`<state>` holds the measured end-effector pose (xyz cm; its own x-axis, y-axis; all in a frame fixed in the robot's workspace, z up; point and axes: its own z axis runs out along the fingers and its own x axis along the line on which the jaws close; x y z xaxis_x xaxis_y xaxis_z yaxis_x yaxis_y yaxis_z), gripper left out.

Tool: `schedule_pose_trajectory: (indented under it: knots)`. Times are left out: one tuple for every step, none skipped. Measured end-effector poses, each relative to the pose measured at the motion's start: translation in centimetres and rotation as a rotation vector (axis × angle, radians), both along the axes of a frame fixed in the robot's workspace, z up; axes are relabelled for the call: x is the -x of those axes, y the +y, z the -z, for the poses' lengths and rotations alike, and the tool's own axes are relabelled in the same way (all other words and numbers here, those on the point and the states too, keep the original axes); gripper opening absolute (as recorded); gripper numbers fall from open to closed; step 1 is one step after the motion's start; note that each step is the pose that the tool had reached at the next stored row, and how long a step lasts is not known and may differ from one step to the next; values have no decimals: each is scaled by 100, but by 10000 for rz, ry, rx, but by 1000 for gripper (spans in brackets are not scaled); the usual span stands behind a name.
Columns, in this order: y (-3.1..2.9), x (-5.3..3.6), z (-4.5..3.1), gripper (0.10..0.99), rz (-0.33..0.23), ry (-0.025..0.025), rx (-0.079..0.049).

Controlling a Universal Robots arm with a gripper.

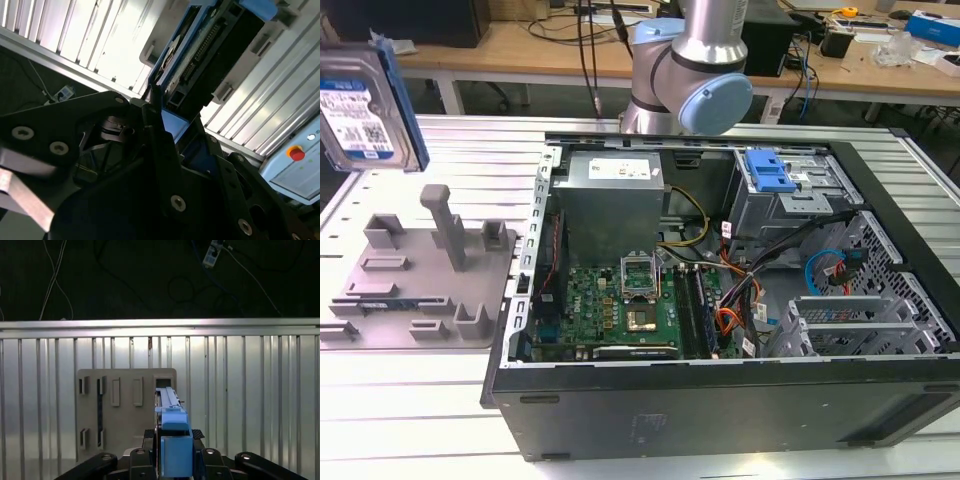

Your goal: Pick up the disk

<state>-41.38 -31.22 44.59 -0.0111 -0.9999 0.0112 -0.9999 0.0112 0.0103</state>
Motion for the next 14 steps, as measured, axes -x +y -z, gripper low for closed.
schedule_pose_trajectory:
  knots:
    - [0, 0, -78, 369, 1, -1, -1]
    - [0, -1, -173, 369, 0, -1, 0]
    - [-1, -2, -244, 369, 0, 0, 0]
    - [-2, -2, -319, 369, 0, -2, -1]
    - [-2, -2, -379, 369, 0, -1, 0]
    - [-2, -2, -393, 369, 0, -1, -1]
    - [-2, -2, -394, 369, -1, -2, -1]
    - [-2, -2, -394, 369, 0, -3, -1]
    - [-2, -3, -395, 369, 0, 0, 0]
    - [-3, -3, -395, 369, 0, 0, 0]
    - [-3, -3, -396, 369, 0, -1, 0]
    - [-4, -3, -396, 369, 0, 0, 0]
    - [-4, -3, -396, 369, 0, -1, 0]
    - [-4, -3, -397, 369, 0, 0, 0]
